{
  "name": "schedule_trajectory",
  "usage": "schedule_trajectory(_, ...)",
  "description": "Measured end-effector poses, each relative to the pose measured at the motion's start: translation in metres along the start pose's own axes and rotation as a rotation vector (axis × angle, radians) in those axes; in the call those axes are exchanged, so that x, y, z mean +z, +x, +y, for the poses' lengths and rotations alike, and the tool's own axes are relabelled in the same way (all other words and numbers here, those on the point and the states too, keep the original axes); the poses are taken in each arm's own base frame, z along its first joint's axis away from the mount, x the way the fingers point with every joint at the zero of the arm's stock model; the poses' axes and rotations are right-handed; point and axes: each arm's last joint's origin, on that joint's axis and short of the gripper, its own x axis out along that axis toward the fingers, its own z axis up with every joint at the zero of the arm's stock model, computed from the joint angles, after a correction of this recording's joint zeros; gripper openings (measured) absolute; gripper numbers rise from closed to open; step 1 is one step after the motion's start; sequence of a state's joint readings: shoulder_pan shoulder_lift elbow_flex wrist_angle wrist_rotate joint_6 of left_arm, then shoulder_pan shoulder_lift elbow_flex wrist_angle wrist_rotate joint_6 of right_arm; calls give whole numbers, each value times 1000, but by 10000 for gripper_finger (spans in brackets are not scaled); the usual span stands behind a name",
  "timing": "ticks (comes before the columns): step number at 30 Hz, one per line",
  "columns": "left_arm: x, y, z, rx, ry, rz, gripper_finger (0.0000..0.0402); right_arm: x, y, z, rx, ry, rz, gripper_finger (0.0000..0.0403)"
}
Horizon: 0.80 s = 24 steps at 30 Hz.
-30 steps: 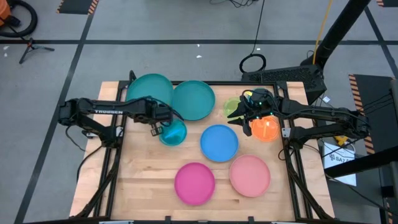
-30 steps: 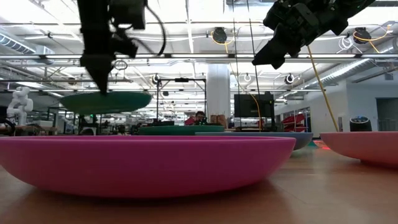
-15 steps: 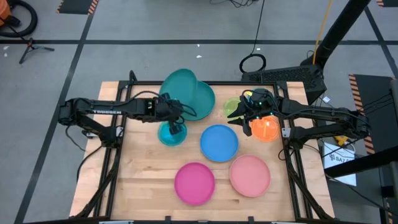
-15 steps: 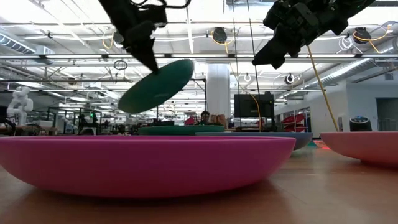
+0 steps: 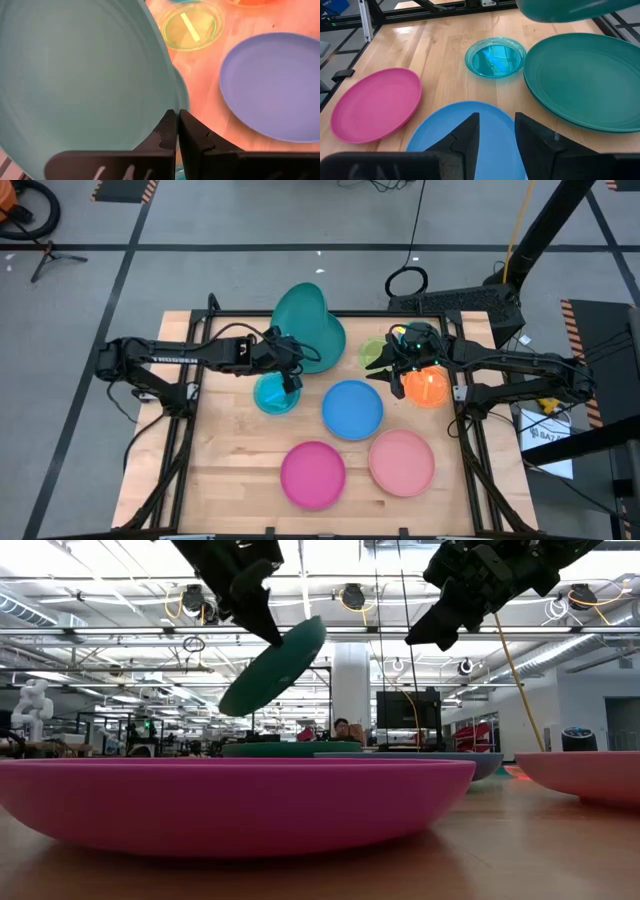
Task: Stack plastic plates
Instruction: Stack the green plate on top of the green plate
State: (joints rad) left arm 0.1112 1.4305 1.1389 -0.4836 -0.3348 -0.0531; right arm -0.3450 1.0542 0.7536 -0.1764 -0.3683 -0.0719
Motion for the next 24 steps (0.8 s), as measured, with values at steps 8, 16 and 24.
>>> schedule_trajectory(8, -7, 28, -7, 3, 14, 67, 7, 0, 0, 0, 0, 0, 1, 116)
schedule_trajectory(16, -7, 34, -8, 14, 4, 69, 35, 0, 0, 0, 0, -13, 0, 116)
schedule_trajectory(24, -7, 35, -7, 15, 12, 72, 54, 0, 0, 0, 0, -12, 0, 116)
